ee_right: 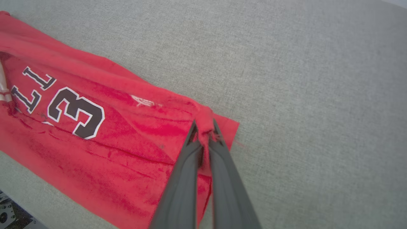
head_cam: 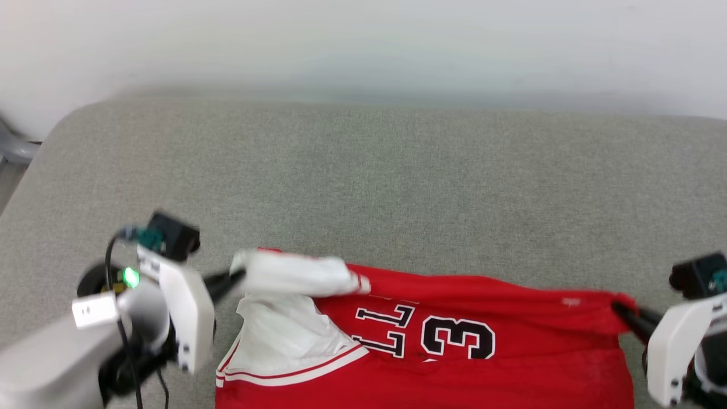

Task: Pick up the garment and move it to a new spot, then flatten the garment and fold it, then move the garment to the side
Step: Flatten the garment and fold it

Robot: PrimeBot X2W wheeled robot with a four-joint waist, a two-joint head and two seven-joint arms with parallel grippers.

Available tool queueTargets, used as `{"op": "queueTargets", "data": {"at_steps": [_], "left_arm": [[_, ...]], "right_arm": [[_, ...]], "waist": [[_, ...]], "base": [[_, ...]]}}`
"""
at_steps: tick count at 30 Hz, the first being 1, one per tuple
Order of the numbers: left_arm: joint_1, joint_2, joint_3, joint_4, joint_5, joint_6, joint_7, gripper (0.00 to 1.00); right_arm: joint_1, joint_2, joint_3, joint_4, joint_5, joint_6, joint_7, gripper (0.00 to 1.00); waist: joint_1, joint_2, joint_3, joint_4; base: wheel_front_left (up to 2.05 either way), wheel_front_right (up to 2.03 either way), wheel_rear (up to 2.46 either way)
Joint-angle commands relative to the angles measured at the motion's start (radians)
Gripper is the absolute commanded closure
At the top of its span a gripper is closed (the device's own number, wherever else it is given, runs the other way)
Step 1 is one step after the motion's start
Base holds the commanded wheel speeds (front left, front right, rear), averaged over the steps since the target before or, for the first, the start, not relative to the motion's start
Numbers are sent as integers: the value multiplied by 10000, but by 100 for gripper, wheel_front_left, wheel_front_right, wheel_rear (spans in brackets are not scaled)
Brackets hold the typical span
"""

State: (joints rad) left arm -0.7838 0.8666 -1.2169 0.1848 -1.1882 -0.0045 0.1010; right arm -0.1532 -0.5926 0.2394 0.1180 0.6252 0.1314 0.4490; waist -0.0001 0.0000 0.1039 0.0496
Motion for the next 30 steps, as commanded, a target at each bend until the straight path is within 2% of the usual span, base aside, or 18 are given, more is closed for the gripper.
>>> {"op": "queueTargets", "data": {"at_steps": [1, 5, 9, 19, 20, 21, 22, 23, 26, 30], "left_arm": [[455, 114, -41, -225, -162, 167, -139, 100], [1498, 431, -192, -793, -436, 582, -391, 100], [2228, 343, -258, -808, -663, 749, -629, 100], [2915, -654, -348, 740, -1163, 330, -867, 100], [2900, -724, -334, 900, -1121, 335, -938, 100], [2905, -774, -285, 1026, -1103, 323, -1062, 71], [2906, -792, -209, 1109, -1091, 354, -1224, 4], [2914, -796, -139, 1174, -1074, 392, -1390, 0], [2961, -726, 76, 1131, -926, 613, -2011, 0], [3072, -596, 410, 798, -697, 1143, -2899, 0]], "right_arm": [[397, 115, -55, -102, 41, -16, -25, 100], [1196, 264, -275, -216, 103, -16, -78, 100], [1769, 358, -335, -156, 181, -14, -65, 100], [1741, 766, 295, 1227, 113, -17, -258, 100], [1701, 828, 345, 1322, 183, -17, -377, 96], [1639, 860, 352, 1381, 244, -17, -496, 22], [1600, 846, 362, 1376, 270, -17, -608, 0], [1568, 814, 357, 1309, 312, -17, -752, 0], [1588, 661, 209, 960, 466, -17, -1068, 0], [1731, 399, 57, 205, 682, -13, -1157, 0]], "waist": [[1, 0, -114, -18], [1, 0, -223, -5], [1, 0, -208, 8], [1, 0, 23, -27], [1, 0, 25, -28], [1, 0, 16, -29], [1, 0, -10, -29], [1, 0, -44, -28], [1, 0, -215, -21], [1, 0, -392, 10]], "base": [[0, 0, 0], [0, 0, 0], [0, 0, 0], [0, 0, 0], [0, 0, 0], [0, 0, 0], [0, 0, 0], [0, 0, 0], [0, 0, 0], [0, 0, 0]]}}
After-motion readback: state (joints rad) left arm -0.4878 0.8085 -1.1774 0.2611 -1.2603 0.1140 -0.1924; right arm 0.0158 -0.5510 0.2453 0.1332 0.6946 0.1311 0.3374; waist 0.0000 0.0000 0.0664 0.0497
